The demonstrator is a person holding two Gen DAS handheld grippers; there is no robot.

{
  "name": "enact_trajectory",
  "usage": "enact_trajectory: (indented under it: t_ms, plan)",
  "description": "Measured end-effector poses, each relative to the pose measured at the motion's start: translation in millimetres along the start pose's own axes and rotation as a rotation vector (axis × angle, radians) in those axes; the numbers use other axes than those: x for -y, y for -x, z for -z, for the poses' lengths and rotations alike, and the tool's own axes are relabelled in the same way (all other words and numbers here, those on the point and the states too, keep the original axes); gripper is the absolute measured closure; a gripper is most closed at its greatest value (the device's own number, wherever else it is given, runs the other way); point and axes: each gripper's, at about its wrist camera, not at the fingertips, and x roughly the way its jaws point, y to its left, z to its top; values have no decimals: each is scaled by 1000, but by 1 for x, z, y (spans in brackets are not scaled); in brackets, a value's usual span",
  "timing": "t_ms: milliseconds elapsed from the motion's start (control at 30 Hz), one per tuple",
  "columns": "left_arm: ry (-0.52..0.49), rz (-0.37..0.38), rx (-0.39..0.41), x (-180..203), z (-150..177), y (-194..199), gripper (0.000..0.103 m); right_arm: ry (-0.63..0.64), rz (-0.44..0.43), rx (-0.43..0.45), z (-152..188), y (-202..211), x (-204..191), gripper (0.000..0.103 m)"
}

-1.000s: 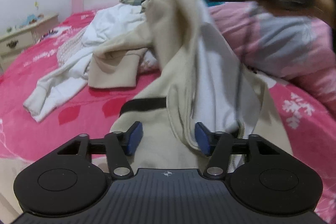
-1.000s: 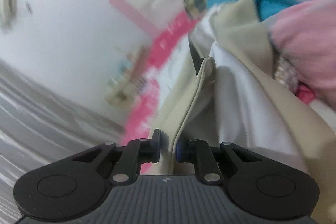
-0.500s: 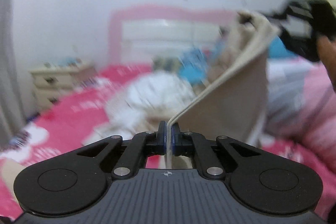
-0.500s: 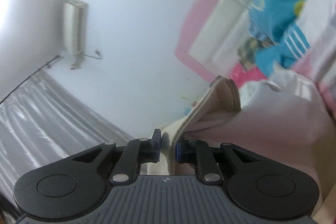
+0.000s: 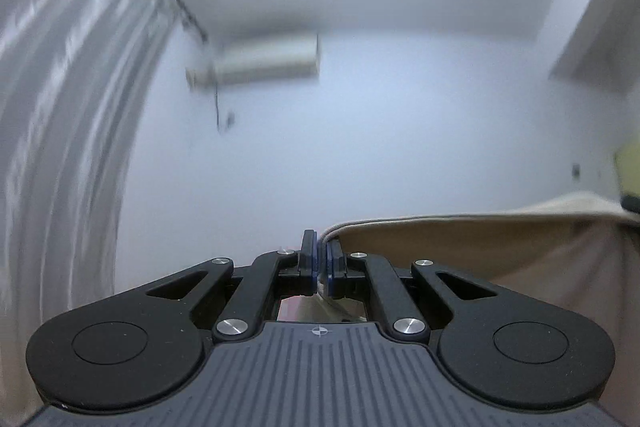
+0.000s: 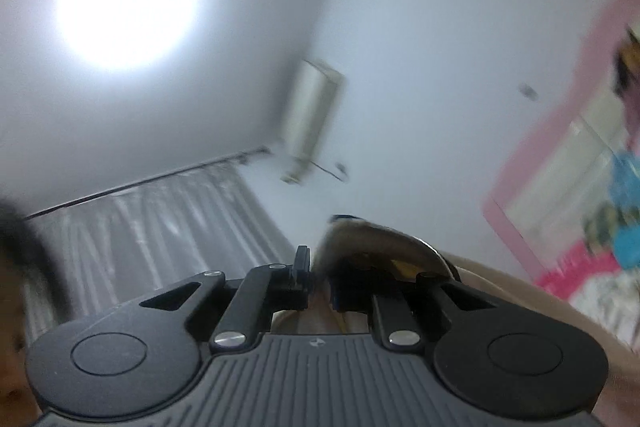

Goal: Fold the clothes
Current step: 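Lift the hoodie high with both grippers and shake it out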

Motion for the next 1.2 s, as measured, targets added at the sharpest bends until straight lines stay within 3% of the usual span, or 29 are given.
enact_trajectory:
  t_ms: [100, 200, 367, 467, 667, 1033, 1100, 1133, 1200]
  plan:
    - [-24, -14, 110, 11, -26, 16, 99, 58, -52, 40, -6, 20, -34, 91]
    - [-25, -25, 146, 20, -32, 23, 100, 108, -64, 58, -4, 37, -53, 91]
    - [-63, -71, 76, 32, -6, 22, 100, 187, 46, 24, 15, 43, -44, 92]
    - [-94, -106, -29, 29, 27, 16, 100, 195, 135, -36, 35, 32, -17, 92]
    - [-143, -139, -220, 21, 112, -30, 100, 155, 328, -158, 77, -6, 71, 92]
    - [-213, -80, -338, 20, 217, -197, 99, 119, 536, -326, 112, -117, 266, 92]
    - [-235, -84, -389, 26, 248, -222, 99, 108, 570, -359, 117, -138, 302, 92]
    - [-243, -79, -457, 36, 280, -224, 95, 103, 587, -376, 120, -148, 320, 92]
    - [-211, -60, -678, 32, 330, -251, 89, 92, 620, -410, 126, -169, 356, 91]
